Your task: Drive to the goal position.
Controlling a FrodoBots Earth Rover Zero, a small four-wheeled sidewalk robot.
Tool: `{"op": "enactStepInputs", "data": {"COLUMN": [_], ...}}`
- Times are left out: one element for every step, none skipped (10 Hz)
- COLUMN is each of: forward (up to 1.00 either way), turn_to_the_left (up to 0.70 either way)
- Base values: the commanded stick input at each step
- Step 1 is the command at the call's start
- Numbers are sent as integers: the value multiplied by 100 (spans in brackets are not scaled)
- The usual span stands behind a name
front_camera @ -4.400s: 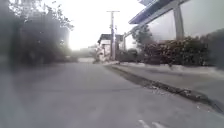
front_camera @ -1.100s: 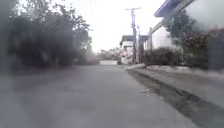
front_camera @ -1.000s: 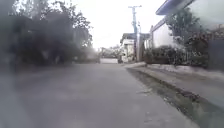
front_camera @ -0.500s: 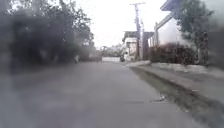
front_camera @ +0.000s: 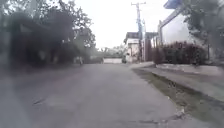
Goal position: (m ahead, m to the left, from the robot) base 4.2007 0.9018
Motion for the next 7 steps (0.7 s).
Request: {"op": "enactStepInputs", "data": {"forward": [100,100,100,100,100,100,100], "turn_to_the_left": [-39,-35,-29,-24,-4,0,0]}}
